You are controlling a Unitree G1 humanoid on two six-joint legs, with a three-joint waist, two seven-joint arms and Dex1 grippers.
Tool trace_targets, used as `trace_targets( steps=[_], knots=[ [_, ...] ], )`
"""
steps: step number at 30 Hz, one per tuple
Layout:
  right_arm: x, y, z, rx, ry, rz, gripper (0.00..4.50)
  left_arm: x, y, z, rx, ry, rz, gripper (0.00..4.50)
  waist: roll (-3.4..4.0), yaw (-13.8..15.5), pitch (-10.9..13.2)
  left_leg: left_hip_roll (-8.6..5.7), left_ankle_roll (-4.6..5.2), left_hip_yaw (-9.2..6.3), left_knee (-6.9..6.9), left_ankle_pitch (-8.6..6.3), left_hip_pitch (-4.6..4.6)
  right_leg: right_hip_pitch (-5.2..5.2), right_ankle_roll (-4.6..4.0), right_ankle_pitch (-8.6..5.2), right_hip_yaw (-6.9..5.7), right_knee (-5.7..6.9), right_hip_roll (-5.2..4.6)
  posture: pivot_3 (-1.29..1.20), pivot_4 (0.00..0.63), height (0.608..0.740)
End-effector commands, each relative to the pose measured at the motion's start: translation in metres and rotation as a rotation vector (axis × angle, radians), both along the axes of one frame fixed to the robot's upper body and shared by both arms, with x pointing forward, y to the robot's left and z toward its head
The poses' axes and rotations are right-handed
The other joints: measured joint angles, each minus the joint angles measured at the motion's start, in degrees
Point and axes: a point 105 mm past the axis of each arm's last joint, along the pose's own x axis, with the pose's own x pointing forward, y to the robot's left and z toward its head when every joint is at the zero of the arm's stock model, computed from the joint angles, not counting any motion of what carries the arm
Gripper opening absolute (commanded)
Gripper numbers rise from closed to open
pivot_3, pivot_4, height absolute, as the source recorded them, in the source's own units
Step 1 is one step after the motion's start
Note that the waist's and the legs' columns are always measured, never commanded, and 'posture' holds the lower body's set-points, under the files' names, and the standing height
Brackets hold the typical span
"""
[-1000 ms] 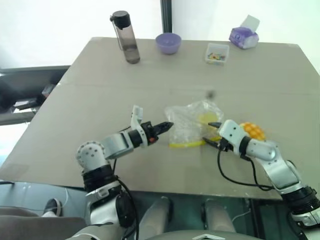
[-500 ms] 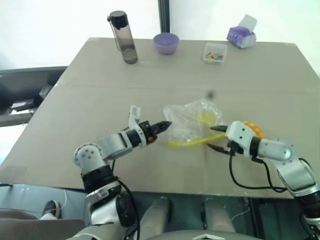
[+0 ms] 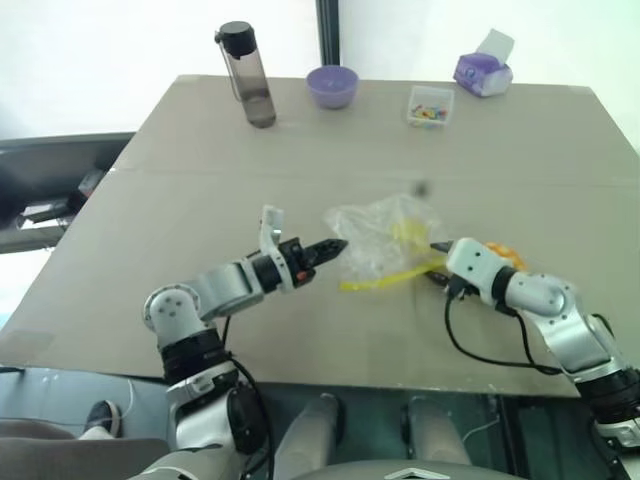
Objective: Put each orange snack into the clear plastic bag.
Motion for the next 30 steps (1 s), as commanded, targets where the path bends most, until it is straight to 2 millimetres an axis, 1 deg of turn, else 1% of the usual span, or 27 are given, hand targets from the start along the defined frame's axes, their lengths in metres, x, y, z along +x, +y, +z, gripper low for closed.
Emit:
trace_targets(
  steps=[1,6,8,11,13,14,15,17,18,19,20,22,24,27,29,30],
  knots=[
    [0.006,-0.002,0.016,0.018,-0.055,-0.014,0.03,-0.002,0.001,0.004,0.007,-0.024,-0.01,0.0,0.0,0.0,0.0,0.0,0.0,0.0,0.0,0.0,0.0,0.0,0.0,0.0,0.0,0.0,0.0,0.0,0.15,0.739],
    [0.008,-0.003,0.016,0.026,-0.053,-0.028,0.03,-0.005,0.002,0.006,0.08,-0.097,-0.015,0.0,0.0,-0.02,0.0,0.0,0.0,0.02,0.0,0.0,0.0,0.0,-0.01,0.0,0.01,-0.01,0.01,0.0,0.15,0.739],
    [0.012,-0.003,0.021,0.049,-0.059,-0.057,0.03,-0.003,0.004,0.013,0.076,-0.161,0.007,0.0,0.0,-0.03,0.0,0.0,0.0,0.03,-0.01,0.0,0.0,-0.01,-0.01,0.0,0.02,0.0,0.0,0.0,0.15,0.739],
    [0.02,-0.001,0.032,0.097,-0.075,-0.103,0.0,-0.002,0.008,0.021,0.115,-0.26,0.022,0.85,0.01,-0.18,0.0,0.03,-0.01,0.05,-0.02,0.0,0.01,-0.02,-0.03,0.01,0.03,0.01,0.03,0.0,0.15,0.739],
    [0.026,0.0,0.039,0.123,-0.09,-0.134,0.0,0.006,0.013,0.018,0.182,-0.272,0.066,1.78,0.02,-0.11,0.0,0.04,-0.01,0.05,-0.04,0.01,0.01,-0.02,-0.03,0.01,0.03,0.01,0.04,0.0,0.15,0.739],
    [0.03,0.001,0.043,0.132,-0.1,-0.15,0.0,0.009,0.016,0.018,0.237,-0.296,0.087,2.42,0.01,-0.07,0.0,0.04,-0.01,0.05,-0.04,0.01,0.01,-0.02,-0.03,0.01,0.03,0.01,0.04,0.0,0.15,0.739],
    [0.033,0.001,0.046,0.139,-0.113,-0.164,0.0,0.012,0.019,0.019,0.286,-0.334,0.1,2.79,0.02,-0.07,0.01,0.04,-0.01,0.04,-0.04,0.01,0.01,-0.02,-0.03,0.01,0.03,-0.01,0.04,0.0,0.15,0.739],
    [0.042,0.0,0.054,0.147,-0.151,-0.205,0.0,0.016,0.023,0.023,0.42,-0.433,0.114,2.79,0.0,-0.11,0.01,0.03,-0.01,0.05,-0.06,0.01,0.0,-0.04,-0.03,0.01,0.04,-0.02,0.03,0.0,0.15,0.739],
    [0.047,-0.001,0.058,0.141,-0.184,-0.225,0.0,0.022,0.026,0.029,0.529,-0.524,0.14,2.79,0.01,-0.1,0.01,0.03,-0.01,0.06,-0.09,0.01,-0.02,-0.07,-0.04,0.01,0.05,-0.02,0.04,0.0,0.15,0.739],
    [0.052,-0.001,0.062,0.132,-0.215,-0.241,0.0,0.028,0.027,0.035,0.681,-0.646,0.148,2.79,-0.01,-0.09,0.02,0.03,-0.01,0.08,-0.11,0.01,-0.02,-0.1,-0.04,0.01,0.07,-0.02,0.03,0.0,0.15,0.739],
    [0.056,-0.001,0.063,0.119,-0.236,-0.255,0.0,0.032,0.024,0.042,0.787,-0.761,0.147,2.79,0.0,-0.07,0.03,0.03,-0.02,0.09,-0.12,0.01,-0.03,-0.15,-0.05,0.01,0.08,-0.02,0.03,0.0,0.15,0.739],
    [0.062,0.004,0.063,0.116,-0.249,-0.263,0.0,0.035,0.013,0.056,0.881,-0.928,0.143,2.79,0.0,0.1,0.03,0.02,-0.03,0.15,-0.19,0.02,-0.06,-0.25,-0.06,0.02,0.14,-0.02,0.02,0.0,0.15,0.739],
    [0.066,0.015,0.064,0.116,-0.258,-0.256,0.0,0.033,0.001,0.068,1.004,-1.135,0.115,2.79,0.0,0.12,0.03,0.02,-0.03,0.15,-0.2,0.02,-0.15,-0.32,-0.06,0.02,0.14,-0.04,0.01,0.0,0.15,0.739],
    [0.075,0.036,0.064,0.122,-0.251,-0.252,0.0,0.025,-0.022,0.085,1.126,-1.419,0.1,2.79,0.01,-0.45,0.04,0.02,-0.04,0.23,-0.22,0.03,-0.41,-0.62,-0.06,0.03,0.22,-0.02,0.01,0.0,0.15,0.739],
    [0.079,0.043,0.063,0.122,-0.242,-0.264,0.0,0.022,-0.03,0.085,1.217,-1.546,0.068,2.79,0.01,-0.59,0.03,0.06,-0.08,0.21,-0.19,0.06,-0.72,-0.98,-0.08,0.05,0.24,0.06,0.06,0.0,0.15,0.739],
    [0.08,0.044,0.061,0.11,-0.236,-0.265,0.0,0.022,-0.033,0.081,1.253,-1.576,0.033,2.79,0.01,-0.6,0.03,0.06,-0.13,0.21,-0.15,0.11,-0.95,-1.21,-0.11,0.07,0.24,0.13,0.06,0.0,0.15,0.739]
  ],
)
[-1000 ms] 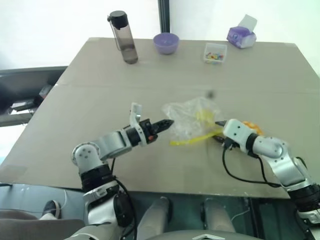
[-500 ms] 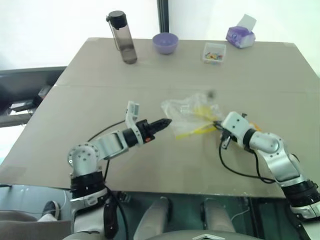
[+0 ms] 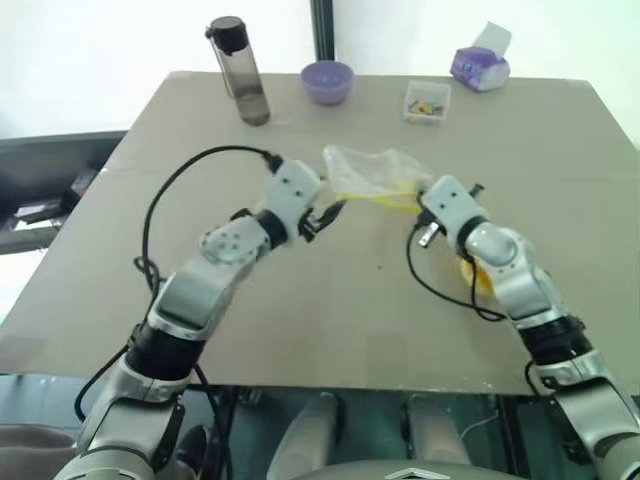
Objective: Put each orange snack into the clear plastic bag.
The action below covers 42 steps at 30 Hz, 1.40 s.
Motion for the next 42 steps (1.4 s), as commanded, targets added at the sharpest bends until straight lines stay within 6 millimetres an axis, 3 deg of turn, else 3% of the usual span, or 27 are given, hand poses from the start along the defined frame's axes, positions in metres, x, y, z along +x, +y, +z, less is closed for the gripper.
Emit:
trace_targets(
  steps=[1,6,10,15,33,39,42],
  knots=[
    [0.006,0.006,0.01,-0.018,-0.031,-0.016,0.0,-0.009,-0.012,0.007,0.162,-0.171,-0.05,2.79,0.0,0.01,0.0,0.0,-0.03,0.0,0.0,0.02,-0.06,-0.1,-0.01,0.01,0.01,0.03,0.0,0.0,0.15,0.739],
    [0.007,0.011,0.011,-0.017,-0.033,-0.012,0.0,-0.004,-0.011,0.0,0.238,-0.201,-0.008,2.79,0.0,0.0,0.0,0.0,-0.04,-0.02,-0.03,0.04,-0.1,-0.14,-0.01,0.01,0.0,0.04,0.06,0.0,0.15,0.739],
    [0.005,0.012,0.01,-0.013,-0.028,-0.007,0.0,0.006,0.01,-0.02,0.38,-0.138,0.079,2.79,0.0,-0.39,0.0,0.03,-0.07,-0.04,-0.02,0.05,-0.09,-0.15,-0.01,0.0,0.0,0.12,0.15,0.0,0.15,0.739],
    [0.004,0.013,0.009,-0.015,-0.028,-0.001,0.0,0.004,0.013,-0.034,0.423,-0.093,0.072,2.79,0.01,-1.12,0.0,0.03,-0.09,-0.06,0.0,0.07,-0.08,-0.15,-0.01,0.01,0.0,0.16,0.15,0.0,0.15,0.739],
    [-0.007,0.033,0.012,0.006,-0.032,0.075,0.0,0.023,0.01,-0.032,0.437,-0.114,0.084,2.79,0.01,-1.3,0.0,0.03,-0.12,-0.08,0.08,0.09,-0.07,-0.19,-0.01,0.0,0.0,0.39,0.16,0.0,0.15,0.739],
    [-0.01,0.033,0.01,0.072,0.012,0.085,0.0,0.024,0.015,-0.036,0.453,-0.111,0.097,0.32,0.01,-1.31,-0.01,0.03,-0.13,-0.08,0.13,0.09,-0.05,-0.21,-0.01,0.0,0.0,0.49,0.16,0.0,0.15,0.739],
    [-0.011,0.032,0.011,0.093,0.022,0.093,0.81,0.024,0.015,-0.038,0.454,-0.107,0.101,0.27,0.01,-1.3,-0.01,0.04,-0.14,-0.07,0.15,0.1,-0.04,-0.21,-0.01,0.0,0.0,0.52,0.16,0.0,0.15,0.739]
  ],
)
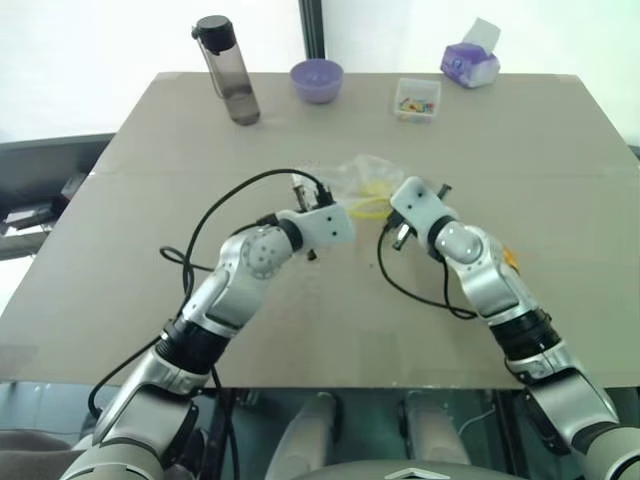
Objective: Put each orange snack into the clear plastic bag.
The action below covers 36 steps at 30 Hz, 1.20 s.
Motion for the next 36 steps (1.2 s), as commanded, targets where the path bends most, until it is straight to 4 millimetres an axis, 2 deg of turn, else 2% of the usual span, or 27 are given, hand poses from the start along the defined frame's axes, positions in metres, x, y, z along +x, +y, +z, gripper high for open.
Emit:
trace_targets(
  steps=[1,2,4,6,9,12,15,17,18,28,32,36],
  knots=[
    [-0.004,-0.001,0.021,0.063,-0.051,0.013,1.27,0.001,0.003,0.01,-0.013,-0.039,0.007,0.27,0.0,0.01,0.0,0.0,0.0,0.0,0.0,0.0,0.0,0.0,0.0,0.0,0.0,0.0,0.0,0.0,0.15,0.739],
    [-0.004,-0.002,0.024,0.064,-0.065,0.01,1.46,0.001,0.003,0.01,-0.017,-0.035,0.011,0.27,0.0,0.02,0.0,0.0,0.0,0.0,0.01,0.0,0.0,0.0,0.0,0.0,0.0,0.01,0.0,0.0,0.15,0.739],
    [-0.004,-0.006,0.028,0.056,-0.092,-0.006,1.46,0.002,0.003,0.009,-0.028,-0.027,0.017,0.27,0.0,0.01,0.0,0.0,0.0,-0.01,0.01,0.0,0.0,0.0,0.0,0.0,0.0,0.02,0.0,0.0,0.15,0.739],
    [-0.003,-0.012,0.032,0.036,-0.116,-0.035,1.99,0.003,0.004,0.008,-0.039,-0.022,0.024,0.27,0.0,0.03,0.0,0.0,0.0,0.0,0.02,0.0,0.0,-0.01,0.0,0.0,0.0,0.04,0.0,0.0,0.15,0.739],
    [-0.007,-0.015,0.036,0.058,-0.108,-0.036,1.99,0.004,0.005,0.008,-0.049,-0.015,0.033,0.27,0.0,0.03,0.0,0.0,0.0,0.01,0.04,0.0,0.0,-0.02,0.0,0.0,-0.01,0.06,0.0,0.0,0.15,0.739],
    [-0.015,-0.009,0.036,0.114,-0.067,-0.001,1.99,0.005,0.005,0.007,-0.059,-0.011,0.042,0.27,0.0,-0.01,-0.01,0.0,0.0,0.02,0.04,0.0,0.0,-0.03,0.0,0.0,0.0,0.1,0.0,0.0,0.15,0.739],
    [-0.022,-0.001,0.032,0.167,-0.028,0.035,1.12,0.006,0.004,0.005,-0.079,0.0,0.042,0.27,0.0,-0.02,-0.01,0.01,0.0,0.01,0.05,0.0,0.01,-0.03,0.0,0.0,-0.01,0.12,0.0,0.0,0.15,0.739],
    [-0.023,0.002,0.028,0.174,-0.014,0.038,0.17,0.006,0.003,0.005,-0.095,0.003,0.044,0.27,0.0,0.05,-0.01,0.0,0.0,0.02,0.07,0.0,0.01,-0.03,0.0,0.0,0.0,0.13,-0.01,0.0,0.15,0.739],
    [-0.022,0.003,0.026,0.178,-0.008,0.037,0.03,0.006,0.002,0.006,-0.105,0.005,0.045,0.27,0.0,0.07,-0.01,0.0,0.0,0.02,0.1,0.0,0.01,-0.02,0.0,0.0,0.0,0.14,-0.01,0.0,0.15,0.739],
    [-0.013,0.009,0.015,0.209,0.03,0.024,0.03,-0.001,-0.009,0.011,-0.167,0.015,0.024,0.27,0.0,-0.01,-0.02,0.0,-0.01,0.05,0.13,0.0,0.05,-0.03,0.0,0.0,-0.01,0.26,-0.01,0.0,0.15,0.739],
    [0.005,0.008,0.007,0.295,0.083,-0.008,0.03,-0.009,-0.016,0.011,-0.176,0.05,-0.028,0.27,-0.01,-0.09,-0.02,0.01,-0.02,0.04,0.15,0.01,0.06,-0.03,0.0,0.0,-0.01,0.3,-0.01,0.0,0.15,0.739],
    [0.016,0.013,0.013,0.311,0.072,0.0,0.03,-0.017,-0.016,-0.002,-0.102,0.093,-0.074,0.27,0.01,-0.34,-0.02,0.02,-0.03,0.06,0.14,0.02,0.09,-0.03,-0.01,0.0,0.0,0.32,0.0,0.0,0.15,0.739]
  ],
)
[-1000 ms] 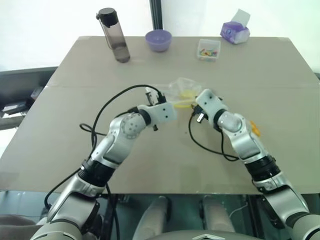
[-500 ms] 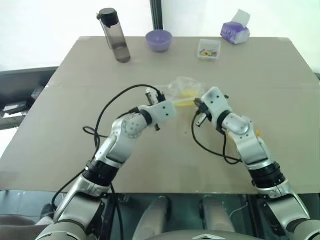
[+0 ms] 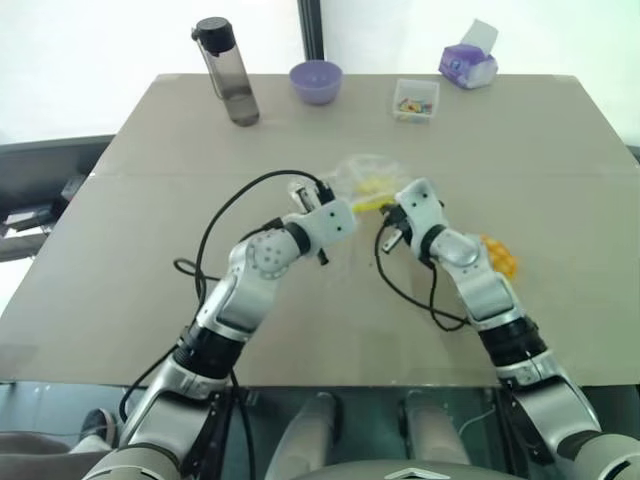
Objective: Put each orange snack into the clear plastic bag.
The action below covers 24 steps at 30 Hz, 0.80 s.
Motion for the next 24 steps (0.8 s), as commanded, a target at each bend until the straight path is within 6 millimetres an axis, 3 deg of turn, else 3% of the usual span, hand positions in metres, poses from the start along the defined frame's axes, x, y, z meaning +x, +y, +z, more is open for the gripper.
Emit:
trace_targets(
  steps=[1,13,18,24],
  knots=[
    [0.008,0.005,0.023,0.027,-0.087,0.022,0.03,-0.009,-0.001,0.001,0.033,-0.009,-0.049,0.27,0.0,-0.11,0.0,0.01,0.0,0.0,0.0,0.0,0.0,0.0,0.0,0.0,0.0,0.0,0.0,0.0,0.15,0.739],
    [-0.004,0.003,0.035,-0.041,-0.114,0.125,0.03,-0.001,0.01,0.003,0.045,-0.028,0.002,0.27,0.01,-0.05,0.0,0.0,0.0,-0.01,0.0,0.0,-0.01,-0.01,0.0,0.0,0.0,-0.01,0.0,0.0,0.15,0.739],
    [-0.008,0.011,0.03,-0.016,-0.084,0.147,0.03,0.002,0.007,0.009,-0.028,-0.028,0.027,0.27,0.01,-0.01,0.0,0.0,0.0,-0.02,0.0,0.0,-0.01,0.0,0.0,0.0,0.0,0.0,0.0,0.0,0.15,0.739],
    [-0.01,0.012,0.027,0.135,0.034,0.113,0.03,0.008,0.01,0.014,-0.178,0.016,0.111,0.27,0.01,-0.04,0.0,0.01,0.0,-0.03,0.02,0.0,-0.02,-0.01,0.0,0.0,0.0,0.01,0.01,0.0,0.15,0.739]
  ],
)
